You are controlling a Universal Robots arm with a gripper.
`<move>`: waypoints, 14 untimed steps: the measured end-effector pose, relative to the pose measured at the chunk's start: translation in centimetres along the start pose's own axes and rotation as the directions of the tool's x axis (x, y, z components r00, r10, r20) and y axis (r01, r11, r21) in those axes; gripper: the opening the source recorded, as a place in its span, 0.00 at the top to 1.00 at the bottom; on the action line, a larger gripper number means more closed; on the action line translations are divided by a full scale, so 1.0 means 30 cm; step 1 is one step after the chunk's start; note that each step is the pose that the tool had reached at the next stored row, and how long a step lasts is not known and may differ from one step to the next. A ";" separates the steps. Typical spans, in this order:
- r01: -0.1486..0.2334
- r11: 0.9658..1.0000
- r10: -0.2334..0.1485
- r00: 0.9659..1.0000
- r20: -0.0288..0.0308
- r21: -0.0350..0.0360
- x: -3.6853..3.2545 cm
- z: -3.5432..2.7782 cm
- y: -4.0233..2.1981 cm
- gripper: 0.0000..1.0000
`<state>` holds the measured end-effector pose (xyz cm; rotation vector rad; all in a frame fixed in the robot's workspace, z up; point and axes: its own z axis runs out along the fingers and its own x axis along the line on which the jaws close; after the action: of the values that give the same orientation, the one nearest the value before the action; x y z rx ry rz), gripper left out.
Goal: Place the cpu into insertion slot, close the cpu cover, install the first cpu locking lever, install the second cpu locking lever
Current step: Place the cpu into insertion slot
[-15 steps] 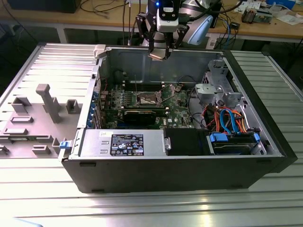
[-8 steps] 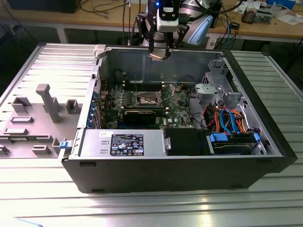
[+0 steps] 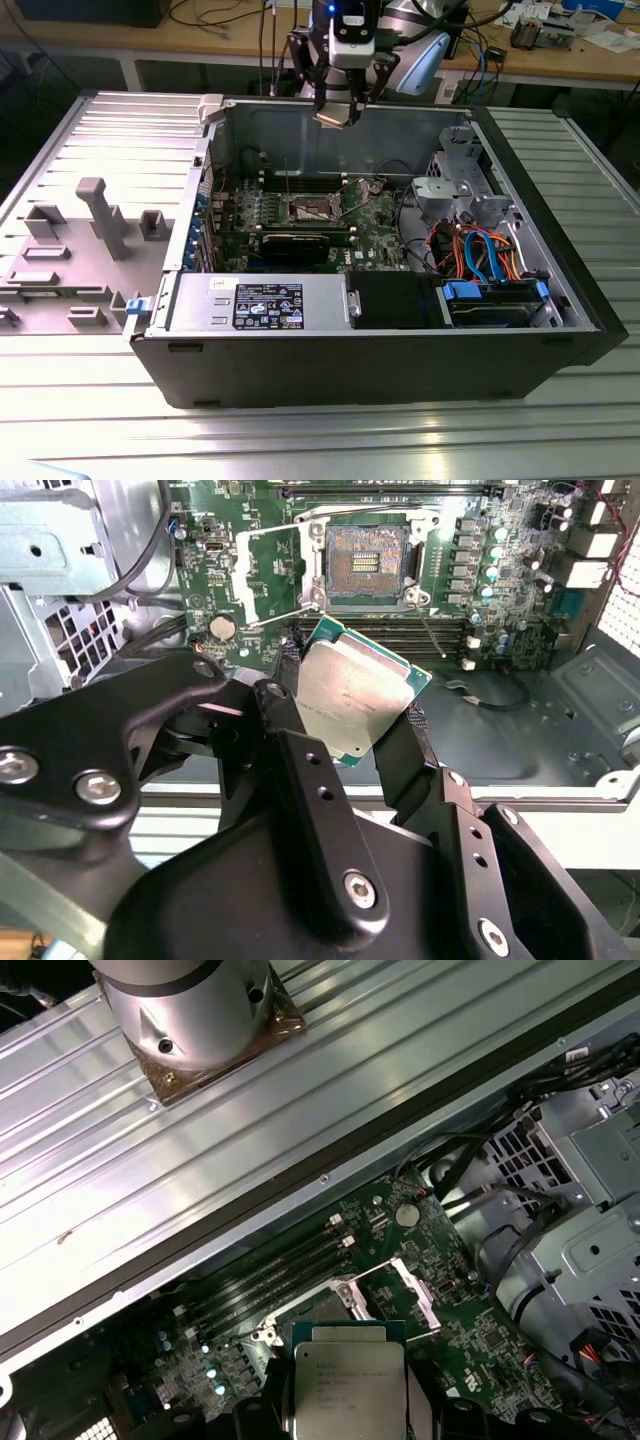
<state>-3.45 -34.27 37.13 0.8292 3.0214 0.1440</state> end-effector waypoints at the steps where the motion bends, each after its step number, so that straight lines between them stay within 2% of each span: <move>1: -0.010 1.000 0.010 1.000 0.001 0.000 0.000 0.000 0.000 0.45; 3: -0.024 1.000 0.024 1.000 0.002 -0.001 0.000 0.001 0.000 0.45; 6: -0.075 0.997 0.075 0.997 0.007 -0.002 0.000 0.002 0.000 0.45; 10: -0.100 0.995 0.100 0.995 0.009 -0.002 0.000 0.002 0.000 0.45; 14: -0.134 0.991 0.134 0.991 0.012 -0.003 0.000 0.003 0.000 0.45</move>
<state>-3.45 -34.27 37.04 1.0292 2.9528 0.1429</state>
